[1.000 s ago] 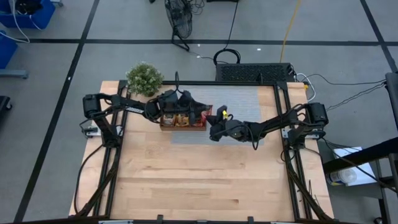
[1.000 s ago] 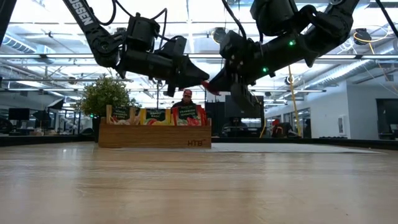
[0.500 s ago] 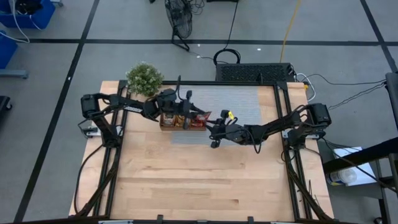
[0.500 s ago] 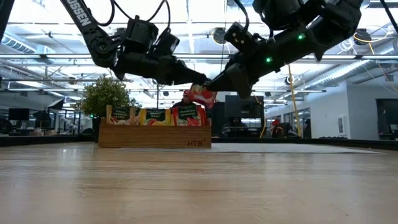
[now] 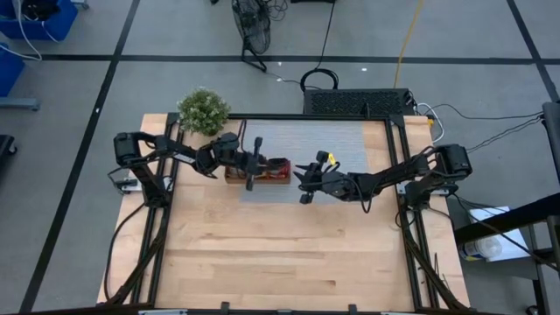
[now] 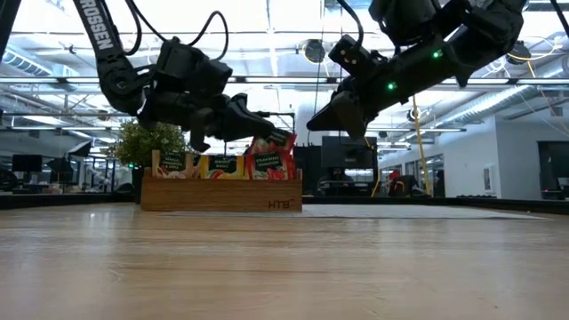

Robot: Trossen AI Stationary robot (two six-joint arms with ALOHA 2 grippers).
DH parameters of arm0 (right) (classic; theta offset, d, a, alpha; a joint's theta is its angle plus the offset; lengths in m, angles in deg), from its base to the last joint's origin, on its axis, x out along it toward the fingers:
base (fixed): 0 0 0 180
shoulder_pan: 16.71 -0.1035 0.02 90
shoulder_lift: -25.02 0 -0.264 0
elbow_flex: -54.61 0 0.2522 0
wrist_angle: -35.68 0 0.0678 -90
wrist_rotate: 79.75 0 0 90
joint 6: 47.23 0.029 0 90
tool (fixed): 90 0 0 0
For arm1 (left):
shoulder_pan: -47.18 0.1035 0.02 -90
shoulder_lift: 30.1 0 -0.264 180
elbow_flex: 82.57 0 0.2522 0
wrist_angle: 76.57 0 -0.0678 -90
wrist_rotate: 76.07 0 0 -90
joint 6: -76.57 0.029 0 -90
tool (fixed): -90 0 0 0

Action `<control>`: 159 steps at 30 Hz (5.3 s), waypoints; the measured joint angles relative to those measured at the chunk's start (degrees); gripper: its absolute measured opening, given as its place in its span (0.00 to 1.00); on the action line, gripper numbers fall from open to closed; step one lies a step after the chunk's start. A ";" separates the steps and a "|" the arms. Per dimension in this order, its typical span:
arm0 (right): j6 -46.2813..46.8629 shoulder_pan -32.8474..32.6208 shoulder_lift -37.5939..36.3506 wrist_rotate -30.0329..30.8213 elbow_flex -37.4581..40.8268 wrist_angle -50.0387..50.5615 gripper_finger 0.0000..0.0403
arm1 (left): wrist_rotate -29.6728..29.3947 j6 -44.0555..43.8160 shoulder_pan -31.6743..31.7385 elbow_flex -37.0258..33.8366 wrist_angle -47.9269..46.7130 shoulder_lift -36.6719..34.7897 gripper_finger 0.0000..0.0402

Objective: Pick & Place Tea
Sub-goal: Put the red tea bag into the right section of the wooden organizer, then return to Home Position

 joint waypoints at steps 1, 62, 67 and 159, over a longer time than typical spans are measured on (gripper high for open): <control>0.64 0.08 0.01 -0.03 0.00 0.02 0.22 | 0.81 0.04 0.00 0.00 0.28 0.01 0.00; 21.30 4.14 -49.41 -8.54 24.65 12.90 0.22 | -16.55 -28.69 5.92 -14.92 -64.02 -83.99 0.37; 22.29 4.51 -57.65 -10.65 32.69 7.49 0.22 | -16.61 -36.45 5.49 -27.50 -55.88 -91.51 0.37; 17.52 4.48 -77.99 -7.50 40.74 21.31 0.10 | -24.48 -36.16 2.67 -30.25 -55.76 -93.20 0.37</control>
